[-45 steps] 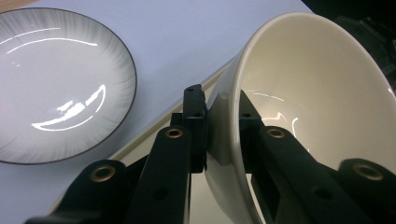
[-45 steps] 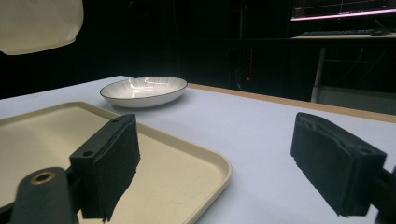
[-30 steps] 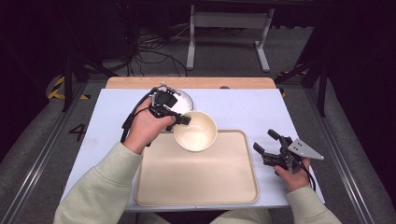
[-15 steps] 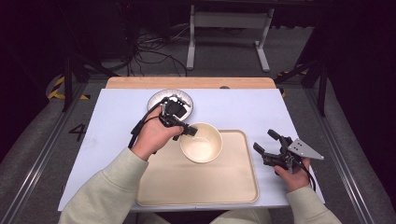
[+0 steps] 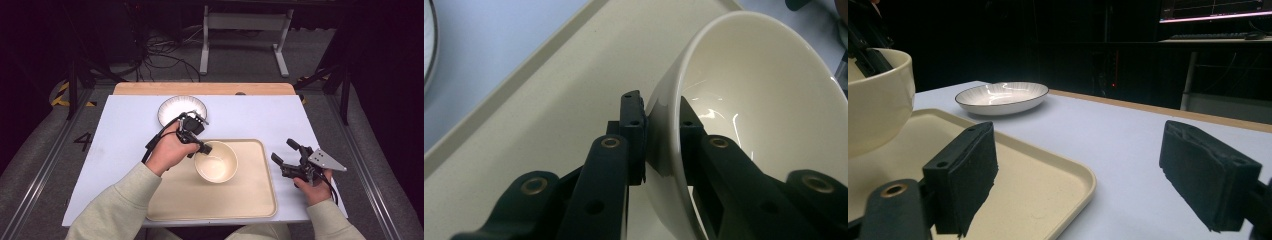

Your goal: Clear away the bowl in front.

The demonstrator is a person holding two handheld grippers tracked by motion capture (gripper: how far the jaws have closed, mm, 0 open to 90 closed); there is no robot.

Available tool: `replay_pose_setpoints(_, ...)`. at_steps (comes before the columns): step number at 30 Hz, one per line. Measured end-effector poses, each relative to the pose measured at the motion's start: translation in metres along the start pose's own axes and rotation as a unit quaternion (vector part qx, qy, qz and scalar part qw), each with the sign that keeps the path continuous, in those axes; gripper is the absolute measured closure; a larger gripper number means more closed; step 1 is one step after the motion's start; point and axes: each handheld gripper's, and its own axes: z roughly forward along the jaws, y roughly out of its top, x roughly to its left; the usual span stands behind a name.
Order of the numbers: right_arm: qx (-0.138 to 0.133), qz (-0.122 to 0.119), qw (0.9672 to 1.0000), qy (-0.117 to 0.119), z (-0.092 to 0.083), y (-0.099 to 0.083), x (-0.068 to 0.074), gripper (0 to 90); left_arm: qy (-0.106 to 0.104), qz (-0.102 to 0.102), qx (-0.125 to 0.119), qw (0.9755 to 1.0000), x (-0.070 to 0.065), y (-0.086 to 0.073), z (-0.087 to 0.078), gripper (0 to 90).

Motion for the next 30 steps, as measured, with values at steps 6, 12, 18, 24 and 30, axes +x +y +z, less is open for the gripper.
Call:
replay_pose_setpoints(6, 0.000, 0.000, 1.0000, 0.000, 0.000, 0.000, 0.000, 15.4, 0.001, 0.012, 0.017, 0.9998, -0.001, -0.001, 0.010, 81.0)
replay_pose_setpoints(12, 0.000, -0.001, 1.0000, 0.000, 0.000, 0.000, 0.000, 15.4, 0.001, 0.013, 0.030, 0.9995, 0.000, -0.003, 0.020, 81.0)
replay_pose_setpoints(18, 0.000, 0.000, 1.0000, 0.000, 0.000, 0.000, 0.000, 15.4, 0.002, 0.017, 0.036, 0.9992, 0.000, -0.005, 0.027, 81.0)
replay_pose_setpoints(24, -0.001, 0.000, 1.0000, 0.000, 0.000, 0.000, 0.000, 15.4, 0.003, 0.022, 0.042, 0.9989, -0.001, -0.005, 0.030, 80.9)
replay_pose_setpoints(30, -0.001, 0.000, 1.0000, 0.000, 0.000, 0.000, 0.000, 15.4, -0.001, 0.019, 0.043, 0.9989, 0.000, -0.007, 0.035, 80.9)
